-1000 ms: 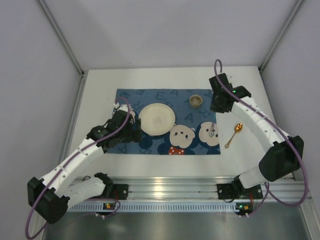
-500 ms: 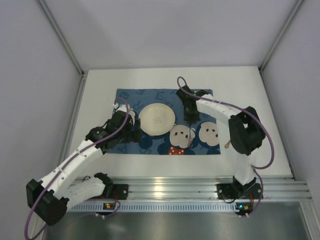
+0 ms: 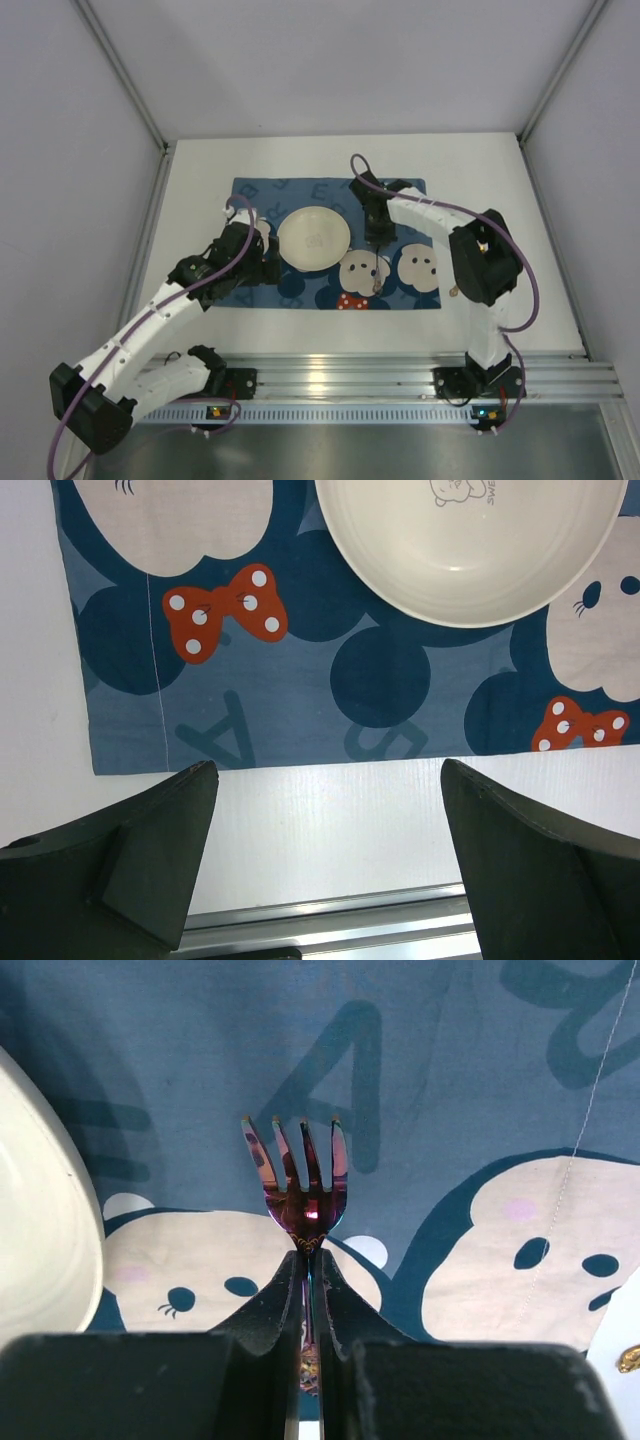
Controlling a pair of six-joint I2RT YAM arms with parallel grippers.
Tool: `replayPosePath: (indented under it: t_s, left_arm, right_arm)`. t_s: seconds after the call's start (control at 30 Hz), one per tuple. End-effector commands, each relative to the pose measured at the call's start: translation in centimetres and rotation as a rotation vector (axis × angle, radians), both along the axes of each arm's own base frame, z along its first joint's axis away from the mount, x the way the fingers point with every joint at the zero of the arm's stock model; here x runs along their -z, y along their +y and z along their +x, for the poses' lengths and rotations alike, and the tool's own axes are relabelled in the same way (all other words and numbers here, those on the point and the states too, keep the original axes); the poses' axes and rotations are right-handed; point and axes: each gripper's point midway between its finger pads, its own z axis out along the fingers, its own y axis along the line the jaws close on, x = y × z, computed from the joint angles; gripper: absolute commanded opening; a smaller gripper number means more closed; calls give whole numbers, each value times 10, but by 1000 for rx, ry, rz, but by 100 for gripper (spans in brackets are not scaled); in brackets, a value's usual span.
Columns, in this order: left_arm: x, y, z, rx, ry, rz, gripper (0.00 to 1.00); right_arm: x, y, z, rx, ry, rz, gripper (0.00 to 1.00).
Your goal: Set the dinner table for one person
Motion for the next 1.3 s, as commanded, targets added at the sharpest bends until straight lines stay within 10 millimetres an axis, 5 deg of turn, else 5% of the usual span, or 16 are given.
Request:
replayPosePath:
  t_s: [0.0,0.13,0.3,0.4,0.63,0.9,1.27]
  left_arm:
    - [-5,-2,6,-10,-33,-23,98]
    - [-12,3,4,-22,-35,-5,98]
    - [-52,19,1,-60,-128,-2,99]
    - [-62,29,-6,-86,-137,9,99]
    - [-74,34,-18,-132,-178,-72,99]
    - [-85,43,-33,-176,-179,-120,99]
    - [-75,59,-58,-222,-171,-151,99]
  right_arm:
    - [-25,19,15,-17,-80,59,0]
    - [-52,43,12,-44,-98,160,0]
    - [-105,146,-9,-250,-92,428,0]
    - [-120,207,-16,-339,-73,578,0]
    - [-107,305,-23,-373,25,839,0]
    - [-80,350,0,-303,29,969,0]
    - [-36,361,32,-109,36,1007,0]
